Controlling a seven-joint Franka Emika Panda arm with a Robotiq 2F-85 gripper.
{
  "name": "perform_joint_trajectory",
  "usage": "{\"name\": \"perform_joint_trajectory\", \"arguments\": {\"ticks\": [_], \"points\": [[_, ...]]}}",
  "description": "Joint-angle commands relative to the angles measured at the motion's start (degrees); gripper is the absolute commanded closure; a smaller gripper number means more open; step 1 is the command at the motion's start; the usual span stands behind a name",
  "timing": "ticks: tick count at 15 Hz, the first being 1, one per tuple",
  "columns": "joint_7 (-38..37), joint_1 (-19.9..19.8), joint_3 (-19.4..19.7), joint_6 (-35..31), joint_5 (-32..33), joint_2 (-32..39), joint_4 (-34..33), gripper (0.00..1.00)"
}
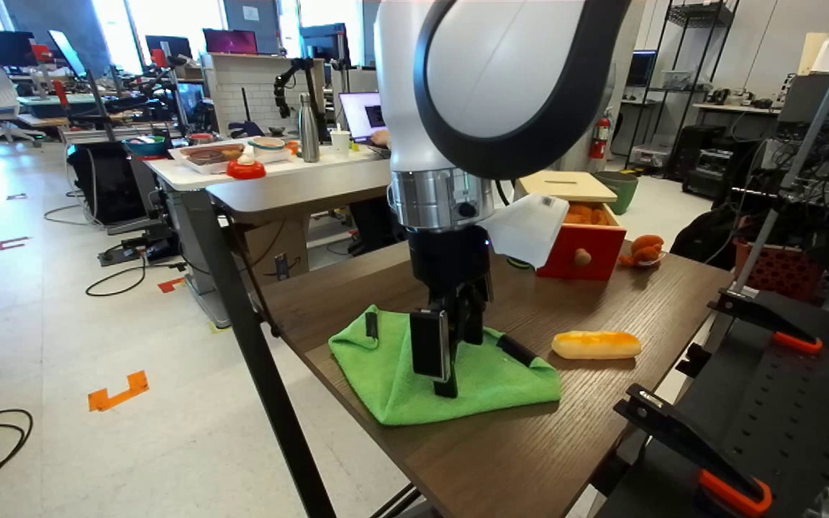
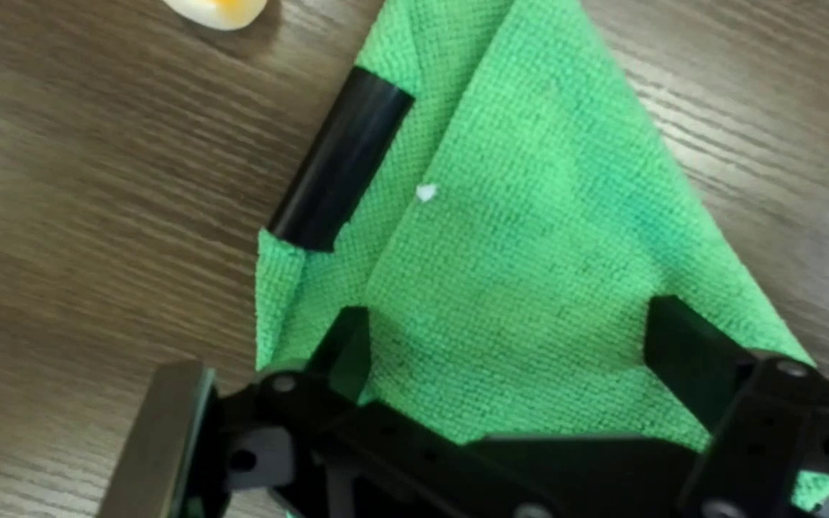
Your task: Move the green towel to the right
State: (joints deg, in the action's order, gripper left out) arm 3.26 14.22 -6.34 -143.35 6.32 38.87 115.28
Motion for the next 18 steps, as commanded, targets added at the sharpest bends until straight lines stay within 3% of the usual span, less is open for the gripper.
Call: {"name": "perform_joint_trajectory", "arguments": {"ticks": [1, 18], "points": [[-1.77, 0.16, 1.86, 1.36, 1.60, 3.42, -4.06, 0.00], [-5.67, -6.47, 6.49, 2.24, -1.01, 9.67, -17.14, 0.00]]}}
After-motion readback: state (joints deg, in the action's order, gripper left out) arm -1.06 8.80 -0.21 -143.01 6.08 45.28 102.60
